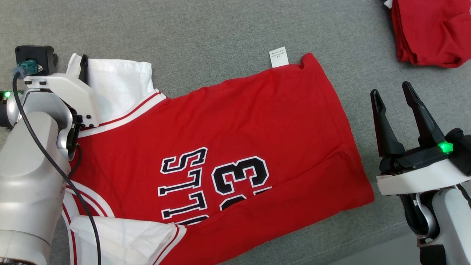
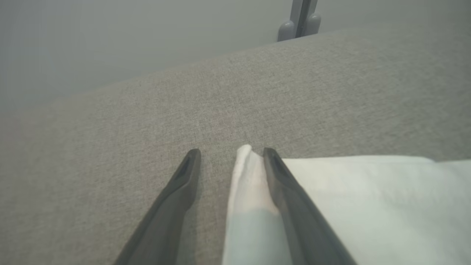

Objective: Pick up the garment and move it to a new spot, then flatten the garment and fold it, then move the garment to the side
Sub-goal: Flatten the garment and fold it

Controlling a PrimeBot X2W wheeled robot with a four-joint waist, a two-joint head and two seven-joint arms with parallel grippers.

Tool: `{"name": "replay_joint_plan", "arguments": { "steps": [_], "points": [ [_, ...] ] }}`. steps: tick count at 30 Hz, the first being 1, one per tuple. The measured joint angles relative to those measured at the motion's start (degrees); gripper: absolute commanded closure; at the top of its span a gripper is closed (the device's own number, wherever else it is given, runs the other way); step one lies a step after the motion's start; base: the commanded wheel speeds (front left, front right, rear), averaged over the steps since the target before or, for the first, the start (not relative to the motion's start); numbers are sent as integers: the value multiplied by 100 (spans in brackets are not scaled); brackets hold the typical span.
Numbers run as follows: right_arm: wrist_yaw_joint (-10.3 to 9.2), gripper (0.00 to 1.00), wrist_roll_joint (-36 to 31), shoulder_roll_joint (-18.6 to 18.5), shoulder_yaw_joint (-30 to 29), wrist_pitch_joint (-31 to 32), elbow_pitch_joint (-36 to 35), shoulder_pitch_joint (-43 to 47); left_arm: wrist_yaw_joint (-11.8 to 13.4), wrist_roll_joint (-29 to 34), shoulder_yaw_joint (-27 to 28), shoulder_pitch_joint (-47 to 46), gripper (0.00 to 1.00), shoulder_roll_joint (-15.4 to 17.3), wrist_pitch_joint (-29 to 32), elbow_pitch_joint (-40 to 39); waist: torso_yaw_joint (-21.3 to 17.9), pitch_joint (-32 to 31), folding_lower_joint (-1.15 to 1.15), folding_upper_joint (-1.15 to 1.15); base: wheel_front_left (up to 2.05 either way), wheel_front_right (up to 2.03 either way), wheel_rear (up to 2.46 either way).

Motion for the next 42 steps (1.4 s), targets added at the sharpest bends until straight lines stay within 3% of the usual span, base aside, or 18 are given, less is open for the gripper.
{"name": "replay_joint_plan", "arguments": {
  "steps": [1,10,16,22,31,42],
  "points": [
    [0,0,-11,5,-5,0,1,0,-42,-15,-3,-34,100,-15,-27,45,7,2,0,0,0,0,0],
    [1,0,2,-188,14,59,517,-104,-325,-140,-91,-103,100,-307,-450,181,288,-100,0,0,0,0,0],
    [1,0,276,-644,305,527,1089,-760,-504,-196,-181,-78,100,-560,-829,-75,674,-203,0,0,0,0,0],
    [1,0,988,-1110,727,1098,1819,-1557,-599,-235,-313,91,100,-787,-1005,-390,1114,-275,0,0,0,0,0],
    [2,0,1934,-1475,1625,1664,2892,-2313,-561,-286,-446,282,100,-1047,-1080,-848,1584,-287,0,0,0,0,0],
    [1,0,2644,-1734,2630,1730,3456,-2791,-500,-344,-521,350,100,-1060,-1021,-1085,1661,-158,0,0,0,0,0]
  ]
}}
